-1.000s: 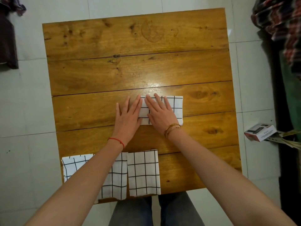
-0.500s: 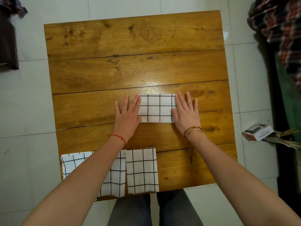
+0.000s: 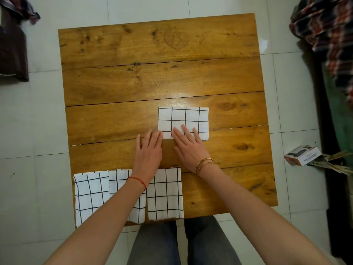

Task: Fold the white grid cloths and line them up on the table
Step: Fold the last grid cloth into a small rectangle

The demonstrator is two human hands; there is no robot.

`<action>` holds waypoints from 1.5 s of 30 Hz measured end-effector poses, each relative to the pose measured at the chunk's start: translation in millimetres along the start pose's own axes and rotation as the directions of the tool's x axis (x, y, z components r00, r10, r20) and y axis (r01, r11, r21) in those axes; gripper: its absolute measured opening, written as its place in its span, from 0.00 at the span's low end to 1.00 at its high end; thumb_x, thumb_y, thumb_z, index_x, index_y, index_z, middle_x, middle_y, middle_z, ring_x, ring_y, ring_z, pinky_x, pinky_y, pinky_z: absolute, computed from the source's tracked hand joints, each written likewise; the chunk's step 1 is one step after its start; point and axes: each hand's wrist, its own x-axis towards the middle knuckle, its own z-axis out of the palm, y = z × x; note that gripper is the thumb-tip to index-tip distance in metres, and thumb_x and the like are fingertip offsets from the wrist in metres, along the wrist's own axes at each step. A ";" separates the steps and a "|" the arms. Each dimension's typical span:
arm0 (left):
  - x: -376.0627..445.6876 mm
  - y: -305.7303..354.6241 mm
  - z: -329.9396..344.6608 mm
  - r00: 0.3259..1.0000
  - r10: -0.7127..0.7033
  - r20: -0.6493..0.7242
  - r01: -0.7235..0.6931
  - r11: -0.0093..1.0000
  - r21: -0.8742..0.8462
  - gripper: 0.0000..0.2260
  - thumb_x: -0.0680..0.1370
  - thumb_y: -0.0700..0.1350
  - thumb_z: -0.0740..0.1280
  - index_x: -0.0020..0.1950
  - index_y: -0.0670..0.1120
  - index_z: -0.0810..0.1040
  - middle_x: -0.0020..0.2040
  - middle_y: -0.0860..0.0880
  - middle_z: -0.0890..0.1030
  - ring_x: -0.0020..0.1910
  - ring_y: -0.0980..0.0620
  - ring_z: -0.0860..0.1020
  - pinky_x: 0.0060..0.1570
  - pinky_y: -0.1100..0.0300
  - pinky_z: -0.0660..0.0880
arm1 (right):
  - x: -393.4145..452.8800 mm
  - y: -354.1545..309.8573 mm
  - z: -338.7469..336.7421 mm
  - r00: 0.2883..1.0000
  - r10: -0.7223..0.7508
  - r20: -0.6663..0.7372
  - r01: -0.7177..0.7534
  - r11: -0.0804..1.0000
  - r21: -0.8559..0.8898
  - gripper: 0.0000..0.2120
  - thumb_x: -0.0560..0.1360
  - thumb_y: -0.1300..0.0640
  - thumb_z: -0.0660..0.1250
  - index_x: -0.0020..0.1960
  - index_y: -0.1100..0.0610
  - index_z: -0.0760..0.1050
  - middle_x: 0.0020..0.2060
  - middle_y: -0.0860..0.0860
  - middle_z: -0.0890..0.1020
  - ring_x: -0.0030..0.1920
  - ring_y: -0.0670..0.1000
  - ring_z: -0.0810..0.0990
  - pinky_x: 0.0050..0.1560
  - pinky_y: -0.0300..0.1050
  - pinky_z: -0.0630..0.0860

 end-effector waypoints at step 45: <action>51.6 51.4 -31.2 0.673 -0.720 0.171 0.361 0.118 -0.925 0.07 0.75 0.40 0.69 0.50 0.45 0.73 0.38 0.51 0.77 0.34 0.54 0.75 0.37 0.58 0.76 | 55.4 85.3 -60.6 0.907 0.410 -0.094 -0.259 0.721 0.643 0.05 0.70 0.63 0.63 0.44 0.56 0.70 0.38 0.50 0.74 0.39 0.50 0.73 0.40 0.46 0.74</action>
